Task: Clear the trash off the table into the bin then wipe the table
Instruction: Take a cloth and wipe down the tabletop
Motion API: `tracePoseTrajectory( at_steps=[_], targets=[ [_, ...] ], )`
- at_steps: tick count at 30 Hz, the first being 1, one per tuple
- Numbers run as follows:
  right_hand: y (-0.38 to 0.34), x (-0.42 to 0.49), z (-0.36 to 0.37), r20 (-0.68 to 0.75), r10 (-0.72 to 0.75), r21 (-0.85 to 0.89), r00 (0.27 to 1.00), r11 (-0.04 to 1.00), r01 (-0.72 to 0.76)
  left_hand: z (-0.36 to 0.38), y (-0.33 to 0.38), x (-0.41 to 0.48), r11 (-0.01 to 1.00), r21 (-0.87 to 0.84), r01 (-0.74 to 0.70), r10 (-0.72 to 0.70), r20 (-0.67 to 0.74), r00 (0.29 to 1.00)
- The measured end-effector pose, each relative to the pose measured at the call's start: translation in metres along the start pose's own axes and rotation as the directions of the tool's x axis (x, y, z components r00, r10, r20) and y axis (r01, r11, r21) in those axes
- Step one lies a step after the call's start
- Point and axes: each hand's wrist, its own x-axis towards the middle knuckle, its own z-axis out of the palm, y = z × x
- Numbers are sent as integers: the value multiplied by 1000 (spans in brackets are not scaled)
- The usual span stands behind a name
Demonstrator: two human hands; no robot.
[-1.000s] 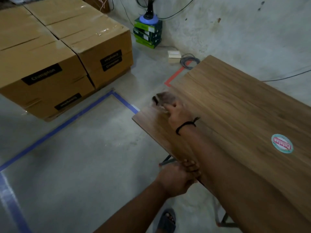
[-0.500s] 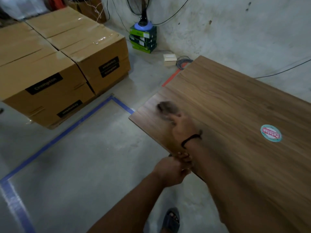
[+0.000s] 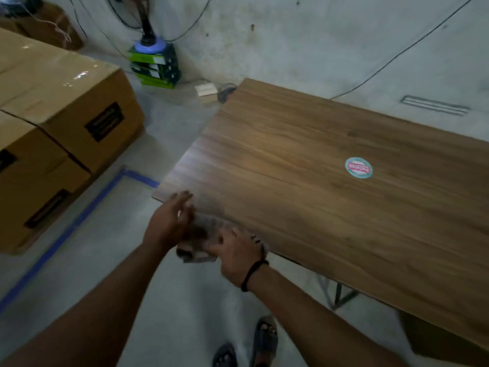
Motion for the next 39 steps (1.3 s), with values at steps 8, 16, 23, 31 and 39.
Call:
tracePoseTrajectory(
  at_steps=[8, 16, 23, 31, 39],
  targets=[
    [128, -17, -70, -218, 507, -131, 834, 832, -540, 42, 17, 4, 932, 248, -264, 182, 307, 934],
    [35, -42, 13, -119, 336, -183, 934, 917, -354, 45, 13, 3, 922, 263, -285, 213, 271, 939],
    [25, -69, -31, -381, 371, -25, 847, 911, -411, 44, 14, 8, 897, 303, -323, 233, 298, 926],
    [98, -101, -28, -29, 512, -254, 859, 827, -502, 40, 19, 4, 853, 338, -398, 318, 269, 909],
    [50, -223, -20, -43, 279, -291, 959, 915, -279, 41, 33, -2, 926, 328, -190, 112, 241, 964]
  ],
)
